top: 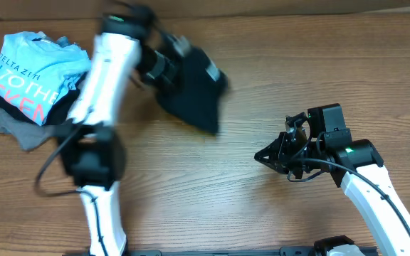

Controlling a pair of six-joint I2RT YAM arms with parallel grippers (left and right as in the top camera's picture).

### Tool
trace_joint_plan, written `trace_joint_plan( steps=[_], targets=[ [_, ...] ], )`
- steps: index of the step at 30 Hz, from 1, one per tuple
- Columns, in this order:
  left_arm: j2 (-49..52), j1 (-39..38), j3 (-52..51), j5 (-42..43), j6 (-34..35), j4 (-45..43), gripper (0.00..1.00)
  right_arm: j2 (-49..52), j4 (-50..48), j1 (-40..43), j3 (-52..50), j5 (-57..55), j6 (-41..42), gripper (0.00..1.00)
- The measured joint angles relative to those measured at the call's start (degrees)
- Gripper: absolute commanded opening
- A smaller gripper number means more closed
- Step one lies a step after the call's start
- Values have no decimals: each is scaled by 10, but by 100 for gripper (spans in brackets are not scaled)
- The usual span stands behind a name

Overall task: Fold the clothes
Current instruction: 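Release the right gripper and carry the shirt left with the left gripper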

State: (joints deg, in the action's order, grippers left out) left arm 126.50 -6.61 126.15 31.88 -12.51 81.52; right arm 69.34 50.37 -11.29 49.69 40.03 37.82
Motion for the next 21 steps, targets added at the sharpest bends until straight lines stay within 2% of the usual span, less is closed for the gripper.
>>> trace_joint_plan(
  steps=[7, 12, 21],
  targets=[
    [-58, 153, 61, 8, 50, -104, 4, 0, 1, 0, 0, -2, 0, 5],
    [-54, 219, 62, 12, 76, -162, 4, 0, 13, 0, 0, -5, 1, 4],
    [-54, 331, 62, -13, 101, -135, 4, 0, 34, 0, 0, -5, 0, 4]
  ],
)
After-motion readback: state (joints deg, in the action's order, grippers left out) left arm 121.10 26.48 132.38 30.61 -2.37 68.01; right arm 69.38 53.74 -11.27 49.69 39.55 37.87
